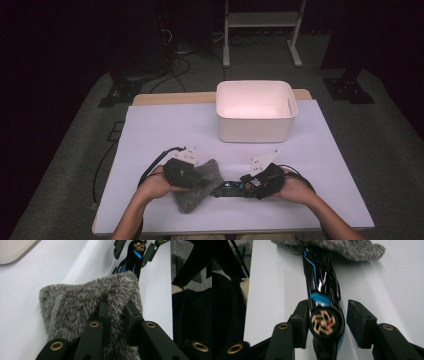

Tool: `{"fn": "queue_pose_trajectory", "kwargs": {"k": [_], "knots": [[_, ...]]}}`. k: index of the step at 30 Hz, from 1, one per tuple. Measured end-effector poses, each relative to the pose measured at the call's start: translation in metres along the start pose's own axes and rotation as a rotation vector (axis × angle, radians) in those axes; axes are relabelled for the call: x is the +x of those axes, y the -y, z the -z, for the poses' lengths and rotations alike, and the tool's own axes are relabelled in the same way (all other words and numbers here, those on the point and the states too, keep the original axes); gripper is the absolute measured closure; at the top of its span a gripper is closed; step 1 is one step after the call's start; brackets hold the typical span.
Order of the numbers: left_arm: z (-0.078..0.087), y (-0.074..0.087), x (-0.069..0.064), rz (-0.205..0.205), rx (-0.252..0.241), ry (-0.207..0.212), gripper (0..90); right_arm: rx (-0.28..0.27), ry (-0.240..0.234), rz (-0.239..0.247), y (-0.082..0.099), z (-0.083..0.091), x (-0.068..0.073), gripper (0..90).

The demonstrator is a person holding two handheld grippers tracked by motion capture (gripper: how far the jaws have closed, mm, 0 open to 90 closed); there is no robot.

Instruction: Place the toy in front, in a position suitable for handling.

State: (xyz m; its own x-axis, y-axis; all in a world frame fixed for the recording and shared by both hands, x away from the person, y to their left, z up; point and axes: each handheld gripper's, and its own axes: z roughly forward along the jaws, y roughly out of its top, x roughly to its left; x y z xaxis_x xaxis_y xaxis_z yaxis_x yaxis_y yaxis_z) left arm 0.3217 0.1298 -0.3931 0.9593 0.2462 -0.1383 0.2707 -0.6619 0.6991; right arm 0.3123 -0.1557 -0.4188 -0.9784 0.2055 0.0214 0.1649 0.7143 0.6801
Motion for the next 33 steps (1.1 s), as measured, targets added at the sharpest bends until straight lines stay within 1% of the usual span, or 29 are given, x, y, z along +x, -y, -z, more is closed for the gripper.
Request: {"fn": "queue_pose_trajectory", "kwargs": {"k": [2,3,5,6,9,11,14,16,21,23,26,30,33], "knots": [[-0.002,0.002,0.001,0.011,-0.023,0.004,79.1,0.011,-0.006,0.007,-0.007,-0.002,0.001,51.7],[-0.002,0.003,0.002,0.019,-0.03,0.009,79.1,0.02,-0.01,0.017,-0.01,-0.004,0.001,51.7],[-0.002,0.004,0.002,0.022,-0.039,0.012,79.1,0.037,-0.013,0.038,-0.018,-0.009,0.003,51.5],[-0.003,0.003,0.002,0.023,-0.037,0.014,79.1,0.044,-0.011,0.054,-0.021,-0.011,0.004,51.9],[-0.004,0.001,0.001,0.012,-0.03,0.011,79.2,0.054,-0.007,0.066,-0.032,-0.013,0.004,52.1],[-0.006,-0.001,0.001,0.008,-0.03,0.014,79.2,0.088,-0.003,0.093,-0.037,-0.018,0.004,51.2],[-0.007,-0.002,0.0,0.005,-0.03,0.019,79.2,0.128,-0.001,0.108,-0.042,-0.026,0.005,51.3],[-0.009,-0.004,0.0,0.005,-0.03,0.024,79.2,0.14,-0.007,0.106,-0.043,-0.03,0.004,51.5],[-0.013,-0.006,-0.001,-0.008,-0.043,0.044,79.2,0.184,-0.022,0.11,-0.043,-0.04,0.003,52.4],[-0.012,-0.005,-0.001,-0.012,-0.043,0.054,79.2,0.182,-0.025,0.119,-0.042,-0.039,0.003,53.6],[-0.011,-0.003,0.0,-0.003,-0.05,0.061,79.1,0.183,-0.02,0.128,-0.039,-0.035,0.004,54.6],[-0.011,0.002,0.001,0.008,-0.05,0.06,79.0,0.188,-0.015,0.121,-0.034,-0.03,0.004,55.0],[-0.014,0.006,0.005,0.022,-0.039,0.063,79.0,0.182,-0.014,0.105,-0.028,-0.025,0.004,55.1]]}}
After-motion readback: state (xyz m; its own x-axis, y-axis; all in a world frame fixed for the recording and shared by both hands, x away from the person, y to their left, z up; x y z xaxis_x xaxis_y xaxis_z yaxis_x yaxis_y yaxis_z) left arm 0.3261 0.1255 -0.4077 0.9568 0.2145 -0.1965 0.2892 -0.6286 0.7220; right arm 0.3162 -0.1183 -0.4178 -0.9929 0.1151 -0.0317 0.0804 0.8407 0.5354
